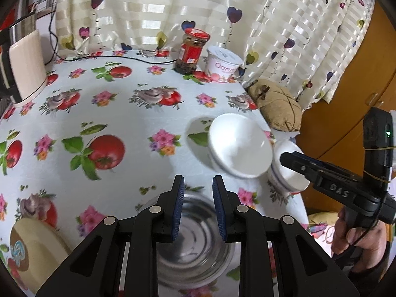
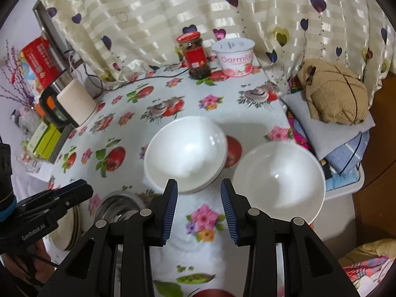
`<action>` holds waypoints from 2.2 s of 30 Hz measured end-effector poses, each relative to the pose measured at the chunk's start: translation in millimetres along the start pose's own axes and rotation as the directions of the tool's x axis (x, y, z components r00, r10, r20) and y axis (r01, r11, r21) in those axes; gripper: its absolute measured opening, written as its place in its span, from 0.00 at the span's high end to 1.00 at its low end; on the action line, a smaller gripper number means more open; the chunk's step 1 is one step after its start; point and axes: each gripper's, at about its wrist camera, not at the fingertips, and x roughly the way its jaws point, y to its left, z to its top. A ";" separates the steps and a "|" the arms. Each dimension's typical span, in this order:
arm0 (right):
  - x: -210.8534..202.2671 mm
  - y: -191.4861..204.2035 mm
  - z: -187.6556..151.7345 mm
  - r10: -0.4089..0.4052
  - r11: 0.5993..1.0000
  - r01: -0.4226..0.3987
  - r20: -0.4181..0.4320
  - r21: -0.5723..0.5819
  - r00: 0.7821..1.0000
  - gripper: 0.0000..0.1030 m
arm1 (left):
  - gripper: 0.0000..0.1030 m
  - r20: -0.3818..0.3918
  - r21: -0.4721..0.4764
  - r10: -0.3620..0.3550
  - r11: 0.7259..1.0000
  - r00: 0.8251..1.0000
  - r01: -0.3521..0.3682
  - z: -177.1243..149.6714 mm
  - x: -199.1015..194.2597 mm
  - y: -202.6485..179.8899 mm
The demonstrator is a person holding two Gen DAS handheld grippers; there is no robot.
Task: Organize plates and bowls
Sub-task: 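Move the right tool to the large white bowl and grasp its rim, then lift the white bowl with the right tool and lower it into the steel bowl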
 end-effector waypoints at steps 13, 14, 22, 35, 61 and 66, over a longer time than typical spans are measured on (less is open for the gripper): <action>33.4 -19.9 27.0 -0.051 0.999 0.051 -0.010 -0.018 0.999 0.75 | 0.76 -0.030 -0.038 -0.024 0.999 0.999 0.023 21.7 41.2 -7.2; 35.6 -20.2 27.7 -0.051 0.999 0.051 -0.013 -0.020 0.999 0.76 | 0.76 -0.034 -0.039 -0.024 0.999 0.999 0.023 22.4 44.6 -7.5; 51.6 -22.8 31.6 -0.053 0.998 0.051 -0.038 -0.036 0.998 0.79 | 0.76 -0.058 -0.051 -0.023 0.998 0.998 0.020 24.4 64.3 -8.6; 68.0 -20.6 30.0 -0.040 0.998 0.037 -0.075 -0.050 0.996 0.86 | 0.76 -0.091 -0.035 -0.041 0.999 0.995 0.038 24.1 81.2 -15.1; 24.9 11.0 34.8 -0.013 0.997 0.013 -0.008 -0.074 1.000 0.87 | 0.82 -0.003 -0.029 -0.015 0.999 1.000 0.015 21.1 12.9 -14.6; 11.3 27.3 26.8 0.004 0.996 -0.004 0.004 -0.085 1.000 0.87 | 0.82 0.010 -0.038 -0.002 0.999 1.000 0.002 13.3 -7.3 -8.1</action>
